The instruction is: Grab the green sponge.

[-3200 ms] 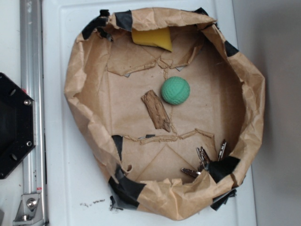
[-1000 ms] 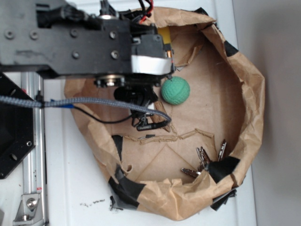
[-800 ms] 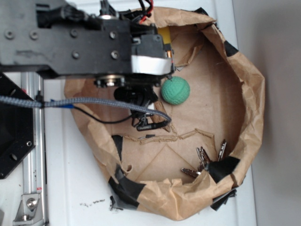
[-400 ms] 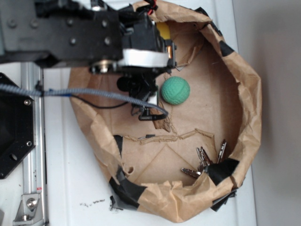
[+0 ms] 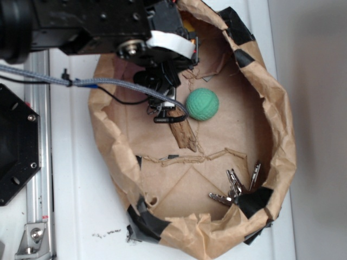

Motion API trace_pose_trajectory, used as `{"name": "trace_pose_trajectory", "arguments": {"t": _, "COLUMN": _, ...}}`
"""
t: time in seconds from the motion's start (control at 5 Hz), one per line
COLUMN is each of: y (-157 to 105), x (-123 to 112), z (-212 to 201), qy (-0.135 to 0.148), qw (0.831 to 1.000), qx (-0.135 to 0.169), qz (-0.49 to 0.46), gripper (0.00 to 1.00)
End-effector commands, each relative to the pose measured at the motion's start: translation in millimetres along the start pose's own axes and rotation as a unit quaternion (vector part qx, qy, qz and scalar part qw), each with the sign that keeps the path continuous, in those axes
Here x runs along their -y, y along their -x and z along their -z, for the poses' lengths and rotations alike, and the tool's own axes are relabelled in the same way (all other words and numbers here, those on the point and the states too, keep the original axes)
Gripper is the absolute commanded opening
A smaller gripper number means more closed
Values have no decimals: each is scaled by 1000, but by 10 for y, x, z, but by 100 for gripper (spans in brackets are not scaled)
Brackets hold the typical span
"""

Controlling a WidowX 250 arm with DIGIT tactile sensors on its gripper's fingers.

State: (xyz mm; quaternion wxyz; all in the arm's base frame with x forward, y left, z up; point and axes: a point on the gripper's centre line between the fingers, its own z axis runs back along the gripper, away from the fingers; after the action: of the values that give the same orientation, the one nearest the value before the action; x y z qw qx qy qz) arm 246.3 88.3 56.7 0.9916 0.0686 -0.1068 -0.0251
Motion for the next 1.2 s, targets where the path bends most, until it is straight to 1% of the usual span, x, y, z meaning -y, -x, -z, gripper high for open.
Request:
{"name": "trace_pose_trajectory", "arguments": {"t": 0.0, "y": -87, "x": -210, "z": -37, "qy": -54, "qw": 998, "qx": 23, "qz": -9, "gripper": 100}}
{"name": "trace_pose_trajectory", "arguments": {"t": 0.2, "y": -107, "x": -241, "z": -6, "qy": -54, "qw": 998, "qx": 20, "qz": 13, "gripper": 100}}
{"name": "trace_pose_trajectory", "arguments": {"t": 0.4, "y": -160, "x": -277, "z": 78, "qy": -79, "qw": 995, "qx": 40, "qz": 45, "gripper": 100}}
{"name": "trace_pose_trajectory", "arguments": {"t": 0.6, "y": -217, "x": -374, "z": 170, "qy": -99, "qw": 993, "qx": 25, "qz": 54, "gripper": 100}}
{"name": "trace_pose_trajectory", "arguments": {"t": 0.8, "y": -189, "x": -386, "z": 278, "qy": -82, "qw": 996, "qx": 12, "qz": 36, "gripper": 57}}
{"name": "trace_pose_trajectory", "arguments": {"t": 1.0, "y": -168, "x": -375, "z": 293, "qy": -78, "qw": 997, "qx": 11, "qz": 26, "gripper": 0}}
